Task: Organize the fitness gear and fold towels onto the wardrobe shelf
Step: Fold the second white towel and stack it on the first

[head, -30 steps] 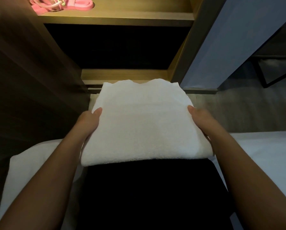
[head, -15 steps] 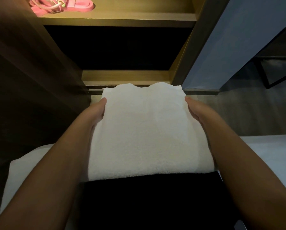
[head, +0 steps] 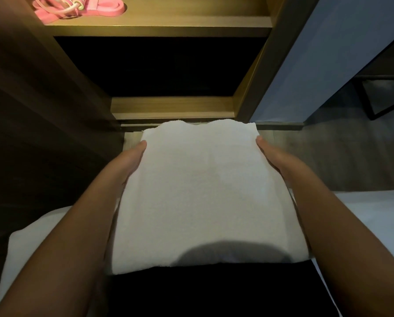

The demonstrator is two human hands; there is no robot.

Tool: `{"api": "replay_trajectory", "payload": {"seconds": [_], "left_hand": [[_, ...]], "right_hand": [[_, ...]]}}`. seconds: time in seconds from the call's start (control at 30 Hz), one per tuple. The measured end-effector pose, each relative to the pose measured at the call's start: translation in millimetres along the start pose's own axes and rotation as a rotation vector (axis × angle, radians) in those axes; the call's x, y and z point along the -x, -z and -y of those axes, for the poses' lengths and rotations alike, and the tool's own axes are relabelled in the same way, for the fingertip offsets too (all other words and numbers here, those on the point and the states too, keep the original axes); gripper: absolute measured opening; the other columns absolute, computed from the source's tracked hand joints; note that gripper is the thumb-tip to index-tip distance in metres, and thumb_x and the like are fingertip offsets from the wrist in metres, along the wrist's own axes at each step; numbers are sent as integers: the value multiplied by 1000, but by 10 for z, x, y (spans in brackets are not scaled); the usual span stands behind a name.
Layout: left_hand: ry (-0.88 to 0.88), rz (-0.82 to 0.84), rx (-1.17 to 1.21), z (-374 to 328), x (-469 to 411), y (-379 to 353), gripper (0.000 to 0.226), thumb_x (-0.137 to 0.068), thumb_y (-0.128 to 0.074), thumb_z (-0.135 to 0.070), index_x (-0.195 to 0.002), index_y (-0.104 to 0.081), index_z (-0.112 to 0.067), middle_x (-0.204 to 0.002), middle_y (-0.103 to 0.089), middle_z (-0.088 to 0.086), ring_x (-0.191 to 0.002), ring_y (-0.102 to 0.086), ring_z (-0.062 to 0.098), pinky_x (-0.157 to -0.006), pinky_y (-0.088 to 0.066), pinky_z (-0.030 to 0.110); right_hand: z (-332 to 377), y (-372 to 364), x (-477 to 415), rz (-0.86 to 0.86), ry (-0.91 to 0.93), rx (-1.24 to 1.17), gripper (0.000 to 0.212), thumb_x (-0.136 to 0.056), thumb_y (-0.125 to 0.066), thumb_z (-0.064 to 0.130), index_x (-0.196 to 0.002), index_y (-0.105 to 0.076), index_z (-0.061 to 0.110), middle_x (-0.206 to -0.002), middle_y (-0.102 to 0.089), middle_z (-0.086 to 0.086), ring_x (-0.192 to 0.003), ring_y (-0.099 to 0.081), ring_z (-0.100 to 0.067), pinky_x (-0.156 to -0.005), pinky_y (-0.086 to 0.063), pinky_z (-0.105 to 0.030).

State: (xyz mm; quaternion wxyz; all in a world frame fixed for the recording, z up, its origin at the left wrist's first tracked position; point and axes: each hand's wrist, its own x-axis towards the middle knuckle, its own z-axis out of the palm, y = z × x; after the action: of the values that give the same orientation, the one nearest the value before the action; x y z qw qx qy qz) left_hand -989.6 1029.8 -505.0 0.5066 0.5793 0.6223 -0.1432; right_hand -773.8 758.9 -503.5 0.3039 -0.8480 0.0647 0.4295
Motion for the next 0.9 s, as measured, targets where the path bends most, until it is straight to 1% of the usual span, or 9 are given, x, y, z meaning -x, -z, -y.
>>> {"api": "replay_trajectory", "payload": {"seconds": [0.07,0.17,0.27,0.5,0.57,0.63,0.77,0.83,0.9], "left_hand": [[-13,31,84,-116,-23,-21,62,-95,-37,-62,-126,-55,-12,-119,-61,9,-106,-58,27,-101,-42,44],[-94,-58,43,-268,-18,-109,56,-96,-40,-58,-122,-54,-10,-101,-57,5,-79,-55,23,-75,-42,36],[-204,-241,-102,-259,-111,-117,61,-94,-45,-56,-126,-53,-5,-108,-59,11,-85,-57,26,-70,-41,36],[-158,-284,-239,-186,-150,-145,60,-97,-42,-53,-135,-46,-7,-131,-53,16,-112,-54,32,-88,-46,43],[-285,-415,-400,-221,-89,-121,56,-98,-44,-46,-139,-39,-8,-138,-47,15,-120,-51,34,-93,-46,48],[-547,-499,-446,-286,36,-190,52,-98,-44,-39,-140,-40,-9,-141,-43,12,-124,-47,31,-98,-44,48],[-886,-290,-689,-316,373,-674,51,-103,-30,-36,-150,-30,-17,-158,-26,6,-145,-21,23,-118,-19,48],[-876,-218,-886,-228,365,-785,53,-104,-22,-42,-154,-19,-24,-164,-7,-1,-150,0,19,-121,-3,49],[-813,-217,-898,-190,281,-734,57,-102,-19,-50,-155,-13,-29,-164,2,-3,-150,7,21,-121,1,50]], "right_hand": [[105,-8,-46,15,-6,-65,69,-88,-35,75,-129,-51,21,-135,-54,-9,-103,-54,-28,-94,-41,-43],[204,-92,-151,-62,58,17,65,-93,-38,67,-131,-53,16,-133,-56,-10,-105,-56,-30,-91,-43,-40],[173,-137,-224,-177,96,56,67,-94,-39,63,-136,-48,12,-132,-55,-12,-101,-55,-30,-80,-41,-38],[96,-130,-284,-158,54,114,60,-96,-42,57,-135,-46,12,-126,-53,-8,-111,-54,-33,-85,-43,-41],[175,-148,-278,-289,161,223,55,-98,-46,47,-141,-39,13,-140,-48,-11,-123,-50,-34,-97,-43,-45],[297,-254,-188,-405,371,322,56,-98,-46,44,-146,-34,17,-149,-41,-10,-133,-42,-34,-105,-38,-49],[380,-715,61,-222,768,762,55,-101,-24,51,-153,-18,31,-163,-7,1,-150,-1,-27,-117,-3,-54],[292,-803,55,-155,743,926,59,-98,-16,59,-153,-8,38,-163,6,7,-149,11,-25,-116,6,-56],[238,-766,-9,-160,691,908,65,-94,-14,66,-153,-4,41,-163,9,9,-149,12,-26,-115,6,-57]]}}
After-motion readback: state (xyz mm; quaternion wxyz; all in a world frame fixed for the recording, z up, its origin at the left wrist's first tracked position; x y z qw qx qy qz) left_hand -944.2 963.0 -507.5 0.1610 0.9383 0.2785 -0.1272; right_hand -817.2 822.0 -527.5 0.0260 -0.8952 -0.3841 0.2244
